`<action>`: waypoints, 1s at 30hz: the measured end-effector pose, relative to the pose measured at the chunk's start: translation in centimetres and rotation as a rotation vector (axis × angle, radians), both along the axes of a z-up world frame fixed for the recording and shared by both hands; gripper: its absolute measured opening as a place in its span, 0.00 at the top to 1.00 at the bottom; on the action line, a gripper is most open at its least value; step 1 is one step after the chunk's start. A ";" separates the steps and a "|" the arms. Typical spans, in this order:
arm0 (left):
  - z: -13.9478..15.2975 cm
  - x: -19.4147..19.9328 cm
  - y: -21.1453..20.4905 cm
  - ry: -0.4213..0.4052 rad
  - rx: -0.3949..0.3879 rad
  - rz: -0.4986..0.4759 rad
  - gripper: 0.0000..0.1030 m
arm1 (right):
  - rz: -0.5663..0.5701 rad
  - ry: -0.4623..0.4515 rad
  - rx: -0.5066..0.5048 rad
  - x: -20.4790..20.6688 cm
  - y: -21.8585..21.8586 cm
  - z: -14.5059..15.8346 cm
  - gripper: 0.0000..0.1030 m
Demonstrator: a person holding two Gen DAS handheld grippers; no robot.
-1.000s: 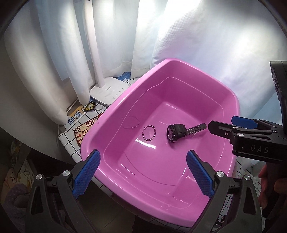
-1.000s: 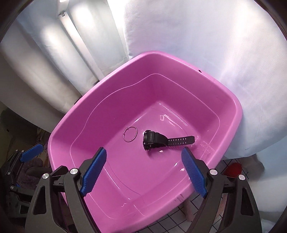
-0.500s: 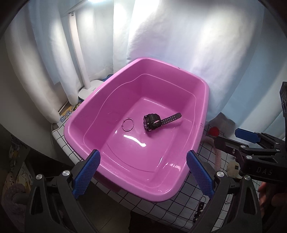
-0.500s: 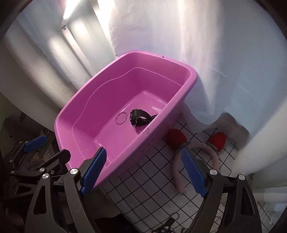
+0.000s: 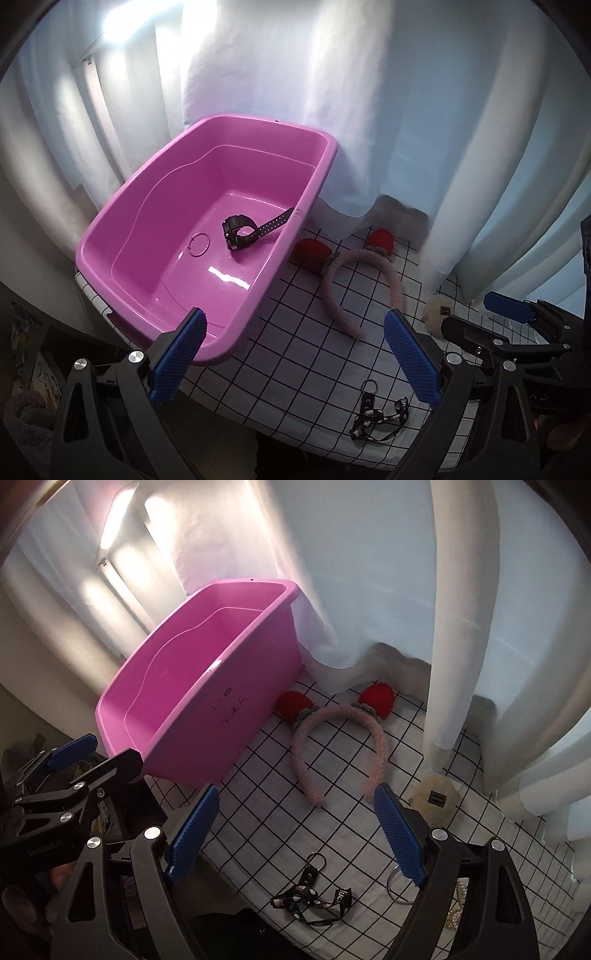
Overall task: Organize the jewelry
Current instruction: 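Withdraw both tools from the tub back over the table, then grasp the black lanyard strap with the left tool while the right tool grasps the pearl claw clip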
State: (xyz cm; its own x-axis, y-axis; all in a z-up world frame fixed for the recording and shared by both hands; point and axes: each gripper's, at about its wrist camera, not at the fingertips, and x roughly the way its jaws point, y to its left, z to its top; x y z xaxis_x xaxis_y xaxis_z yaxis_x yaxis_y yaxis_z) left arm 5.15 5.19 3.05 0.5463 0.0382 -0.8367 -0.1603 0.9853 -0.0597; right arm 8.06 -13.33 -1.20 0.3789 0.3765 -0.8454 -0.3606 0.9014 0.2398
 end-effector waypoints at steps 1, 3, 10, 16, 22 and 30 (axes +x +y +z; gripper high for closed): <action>-0.1 -0.2 -0.8 0.000 0.001 -0.009 0.08 | -0.015 0.004 0.002 -0.3 -1.0 -0.3 0.21; -0.4 -0.4 -2.3 0.003 0.006 -0.025 0.08 | -0.045 0.012 0.005 -1.0 -3.1 -0.9 0.21; -1.8 -1.4 -7.2 0.020 0.012 -0.067 0.08 | -0.148 0.028 0.000 -3.6 -10.0 -2.7 0.21; -3.5 -2.6 -10.7 0.043 0.020 -0.090 0.08 | -0.217 0.023 -0.027 -6.0 -14.5 -4.4 0.21; -6.0 -3.9 -13.4 0.082 0.040 -0.104 0.08 | -0.221 0.048 -0.020 -8.1 -16.7 -7.0 0.21; -10.1 -5.4 -14.4 0.148 0.053 -0.119 0.08 | -0.256 0.096 -0.004 -10.8 -18.3 -10.8 0.21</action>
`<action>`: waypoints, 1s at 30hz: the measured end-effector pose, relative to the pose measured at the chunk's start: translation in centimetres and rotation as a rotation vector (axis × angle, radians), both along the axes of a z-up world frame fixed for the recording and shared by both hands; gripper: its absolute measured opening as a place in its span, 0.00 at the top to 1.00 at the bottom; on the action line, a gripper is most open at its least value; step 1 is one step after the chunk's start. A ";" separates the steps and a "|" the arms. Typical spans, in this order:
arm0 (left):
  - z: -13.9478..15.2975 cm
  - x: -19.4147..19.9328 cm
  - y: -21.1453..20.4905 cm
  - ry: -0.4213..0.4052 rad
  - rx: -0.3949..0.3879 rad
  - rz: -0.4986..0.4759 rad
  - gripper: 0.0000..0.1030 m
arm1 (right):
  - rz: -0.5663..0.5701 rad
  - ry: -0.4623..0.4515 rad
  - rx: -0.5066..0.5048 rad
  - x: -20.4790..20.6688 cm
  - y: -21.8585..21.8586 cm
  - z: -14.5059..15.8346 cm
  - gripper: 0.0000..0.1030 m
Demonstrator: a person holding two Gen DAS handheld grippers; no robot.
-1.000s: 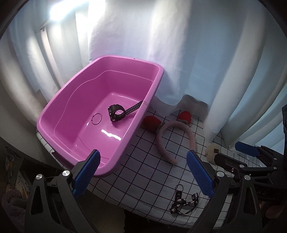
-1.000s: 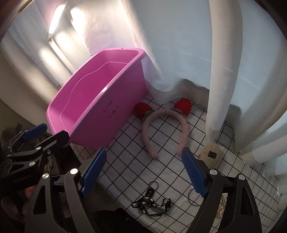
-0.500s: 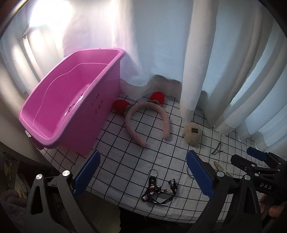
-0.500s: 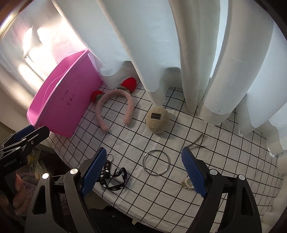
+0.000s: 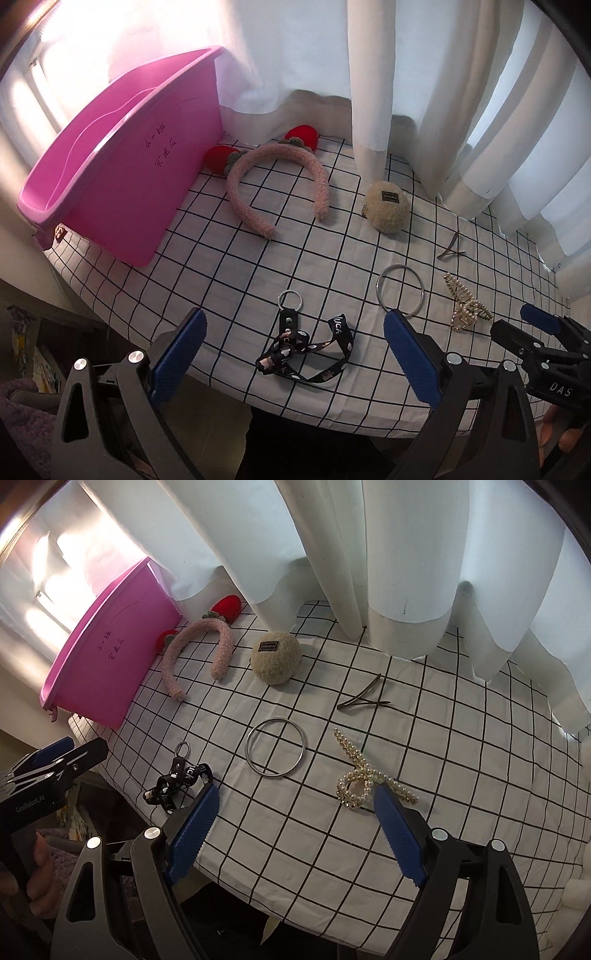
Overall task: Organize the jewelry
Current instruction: 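Grasp the black lanyard strap with the left tool while the right tool grasps the pearl claw clip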
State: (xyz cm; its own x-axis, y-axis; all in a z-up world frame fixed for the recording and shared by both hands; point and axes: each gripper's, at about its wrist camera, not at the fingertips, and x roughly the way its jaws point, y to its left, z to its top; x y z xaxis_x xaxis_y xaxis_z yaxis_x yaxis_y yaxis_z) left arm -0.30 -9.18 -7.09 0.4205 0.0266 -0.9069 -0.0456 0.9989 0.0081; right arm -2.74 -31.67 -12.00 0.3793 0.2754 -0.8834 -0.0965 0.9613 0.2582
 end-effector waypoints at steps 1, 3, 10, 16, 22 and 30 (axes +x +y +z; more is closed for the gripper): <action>-0.4 -0.2 0.1 0.006 0.002 -0.003 0.08 | -0.012 0.004 0.000 -0.3 -0.2 -0.3 0.21; -0.9 -0.8 0.6 0.007 0.005 -0.011 0.08 | -0.037 0.012 -0.002 -0.9 -0.5 -1.0 0.21; -3.9 -1.4 2.5 0.044 -0.011 -0.075 0.08 | -0.150 -0.009 -0.018 -2.8 -1.1 -2.5 0.21; -6.4 -2.0 3.1 0.052 -0.041 -0.060 0.08 | -0.171 -0.037 -0.049 -3.5 -1.8 -3.8 0.21; -8.5 -2.8 2.2 0.016 -0.047 -0.027 0.08 | -0.136 -0.116 -0.082 -3.2 -3.2 -4.7 0.21; -10.8 -2.9 0.9 -0.048 -0.075 0.036 0.08 | -0.041 -0.170 -0.065 -1.0 -4.6 -7.0 0.21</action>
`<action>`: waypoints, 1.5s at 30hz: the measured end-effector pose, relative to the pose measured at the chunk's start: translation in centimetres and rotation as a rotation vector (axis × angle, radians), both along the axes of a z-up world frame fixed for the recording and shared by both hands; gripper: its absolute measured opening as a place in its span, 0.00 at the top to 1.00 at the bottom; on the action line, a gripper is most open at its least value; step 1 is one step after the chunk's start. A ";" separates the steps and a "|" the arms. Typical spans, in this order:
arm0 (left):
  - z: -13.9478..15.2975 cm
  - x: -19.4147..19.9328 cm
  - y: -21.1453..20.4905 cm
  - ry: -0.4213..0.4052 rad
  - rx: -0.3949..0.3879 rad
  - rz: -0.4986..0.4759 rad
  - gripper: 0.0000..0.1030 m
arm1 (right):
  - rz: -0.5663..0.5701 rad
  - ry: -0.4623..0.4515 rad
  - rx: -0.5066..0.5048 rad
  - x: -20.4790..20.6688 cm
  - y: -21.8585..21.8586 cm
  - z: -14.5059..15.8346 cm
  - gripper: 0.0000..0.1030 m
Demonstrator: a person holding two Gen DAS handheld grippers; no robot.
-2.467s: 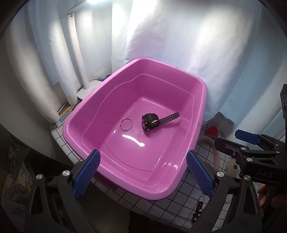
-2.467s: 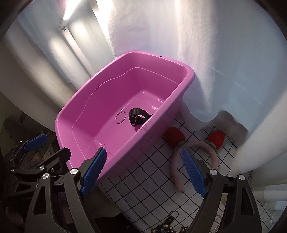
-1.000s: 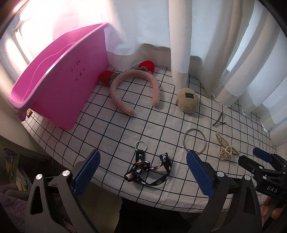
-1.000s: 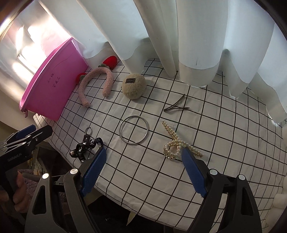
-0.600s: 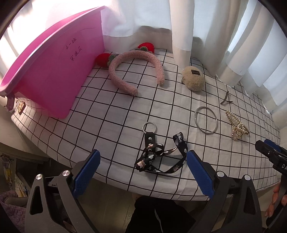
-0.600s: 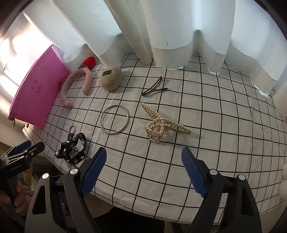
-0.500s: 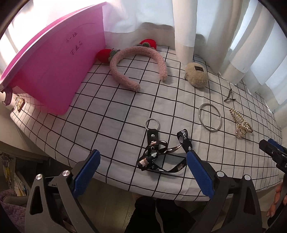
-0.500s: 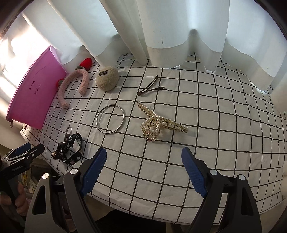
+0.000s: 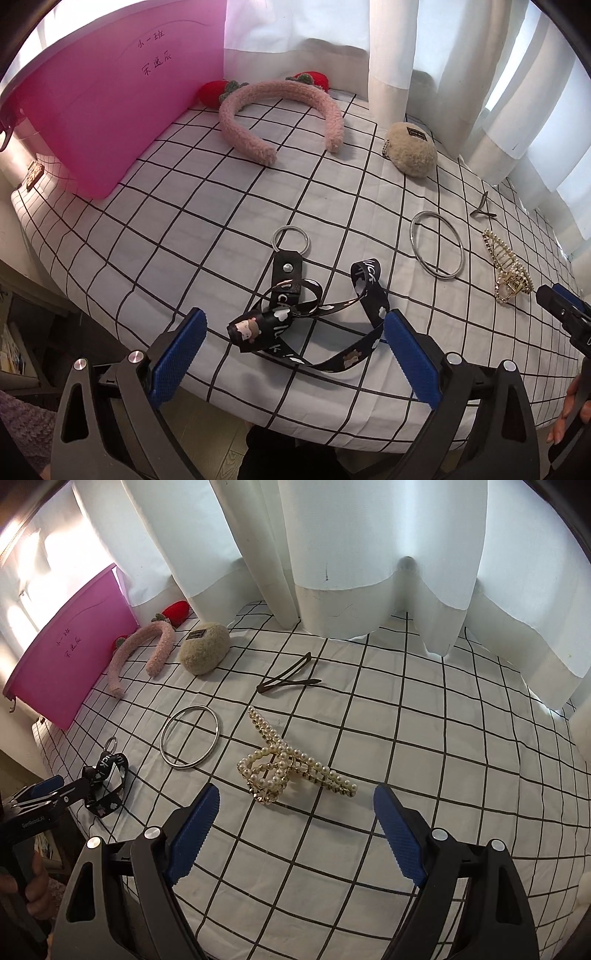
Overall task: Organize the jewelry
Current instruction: 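Grasp the black lanyard strap with the left tool while the right tool grasps the pearl claw clip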
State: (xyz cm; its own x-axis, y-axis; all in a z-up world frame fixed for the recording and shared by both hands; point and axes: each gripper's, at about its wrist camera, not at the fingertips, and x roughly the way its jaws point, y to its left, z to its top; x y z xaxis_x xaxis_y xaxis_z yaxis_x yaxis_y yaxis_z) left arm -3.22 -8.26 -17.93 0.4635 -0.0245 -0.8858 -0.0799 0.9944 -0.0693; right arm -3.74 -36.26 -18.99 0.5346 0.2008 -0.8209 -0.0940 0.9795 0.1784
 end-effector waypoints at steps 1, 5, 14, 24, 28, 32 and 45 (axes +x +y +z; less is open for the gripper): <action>-0.2 -0.1 -0.1 -0.007 0.005 0.002 0.08 | 0.019 -0.005 0.001 0.2 0.1 -0.3 0.21; -1.1 -0.3 -0.6 -0.020 0.027 0.008 0.08 | 0.073 -0.033 -0.043 0.7 0.7 -1.6 0.21; -2.0 -0.2 -1.5 -0.043 0.049 0.009 0.08 | 0.137 -0.056 -0.056 2.0 0.7 -2.5 0.21; -3.1 0.2 -1.6 -0.050 0.057 0.032 0.08 | 0.205 -0.060 -0.109 3.0 1.3 -3.8 0.21; -3.5 0.6 -1.4 -0.048 0.043 0.045 0.07 | 0.194 -0.064 -0.091 3.4 1.2 -3.8 0.21; -3.7 0.8 -1.6 -0.054 0.049 0.052 0.06 | 0.189 -0.062 -0.103 3.7 1.6 -4.1 0.21; -3.8 1.2 -1.8 -0.070 0.071 0.055 0.05 | 0.156 -0.067 -0.172 3.8 2.6 -4.8 0.08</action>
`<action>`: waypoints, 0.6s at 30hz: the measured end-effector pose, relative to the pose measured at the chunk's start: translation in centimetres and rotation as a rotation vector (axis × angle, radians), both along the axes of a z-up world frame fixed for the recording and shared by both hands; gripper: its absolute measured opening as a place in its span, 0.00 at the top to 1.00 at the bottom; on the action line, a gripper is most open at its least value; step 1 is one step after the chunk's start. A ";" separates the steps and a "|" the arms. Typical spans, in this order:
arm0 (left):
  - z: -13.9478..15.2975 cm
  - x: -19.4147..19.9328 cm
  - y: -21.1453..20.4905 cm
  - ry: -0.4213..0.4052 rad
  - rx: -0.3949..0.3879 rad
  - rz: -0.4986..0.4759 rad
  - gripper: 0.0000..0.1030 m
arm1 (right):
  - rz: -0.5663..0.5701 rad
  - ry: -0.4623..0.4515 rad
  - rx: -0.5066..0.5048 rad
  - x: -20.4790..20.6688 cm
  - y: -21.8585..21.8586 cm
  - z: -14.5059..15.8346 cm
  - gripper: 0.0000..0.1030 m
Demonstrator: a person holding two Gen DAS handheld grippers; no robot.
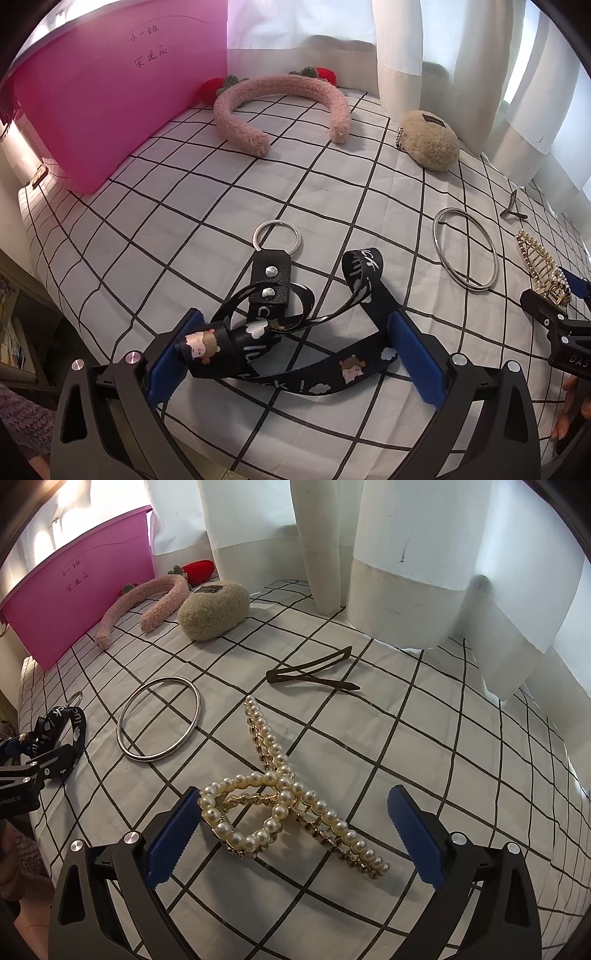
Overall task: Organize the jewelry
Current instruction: 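Grasp the black lanyard strap with the left tool while the right tool grasps the pearl claw clip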
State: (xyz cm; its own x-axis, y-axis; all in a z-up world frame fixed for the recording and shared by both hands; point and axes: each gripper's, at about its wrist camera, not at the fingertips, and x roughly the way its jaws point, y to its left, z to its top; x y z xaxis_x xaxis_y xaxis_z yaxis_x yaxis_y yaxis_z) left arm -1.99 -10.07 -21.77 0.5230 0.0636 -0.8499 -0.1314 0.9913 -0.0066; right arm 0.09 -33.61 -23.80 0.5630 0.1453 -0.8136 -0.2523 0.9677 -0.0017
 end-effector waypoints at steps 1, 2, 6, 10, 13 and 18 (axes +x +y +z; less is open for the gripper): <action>0.0 0.0 0.0 0.001 -0.001 -0.001 0.05 | 0.000 -0.002 0.000 0.0 0.0 0.0 0.08; 0.0 0.1 0.0 0.001 -0.002 -0.003 0.06 | 0.001 -0.001 -0.002 0.0 0.0 0.0 0.08; 0.1 0.0 -0.3 -0.009 0.000 -0.007 0.11 | 0.001 0.005 0.005 -0.1 -0.2 0.0 0.09; 0.4 -0.4 -0.8 -0.019 -0.006 -0.027 0.23 | 0.002 -0.008 0.011 -0.4 0.1 0.1 0.13; 0.6 -0.5 -0.8 -0.024 -0.008 -0.035 0.32 | 0.013 -0.016 0.010 -0.9 0.5 0.4 0.27; 1.1 -0.5 -1.2 -0.037 -0.002 -0.054 0.67 | 0.015 -0.018 0.015 -1.1 0.6 0.6 0.34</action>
